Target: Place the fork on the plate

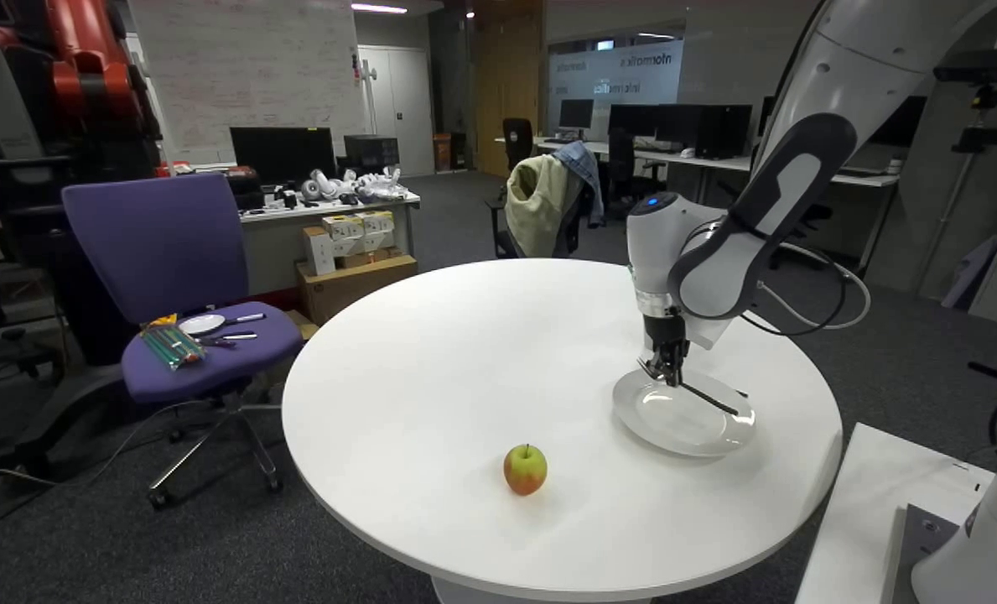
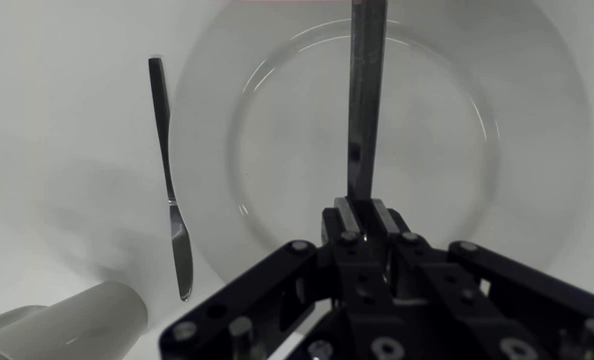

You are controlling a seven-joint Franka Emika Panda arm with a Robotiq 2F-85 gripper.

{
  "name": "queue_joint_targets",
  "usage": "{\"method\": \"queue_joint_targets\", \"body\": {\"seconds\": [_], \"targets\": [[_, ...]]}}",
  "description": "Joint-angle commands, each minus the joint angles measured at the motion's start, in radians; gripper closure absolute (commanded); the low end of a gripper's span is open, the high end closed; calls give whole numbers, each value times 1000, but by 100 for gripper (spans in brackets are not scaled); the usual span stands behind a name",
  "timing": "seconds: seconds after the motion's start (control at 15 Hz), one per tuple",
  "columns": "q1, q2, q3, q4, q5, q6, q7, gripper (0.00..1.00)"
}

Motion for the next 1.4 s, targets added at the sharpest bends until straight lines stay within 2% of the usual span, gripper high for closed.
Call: {"method": "queue_joint_targets", "body": {"seconds": [0.0,0.53,1.33], "targets": [[-2,17,0,-15,10,43,-33,97],[-3,72,14,-9,90,84,-66,97],[-7,82,10,-10,169,116,-96,97]]}}
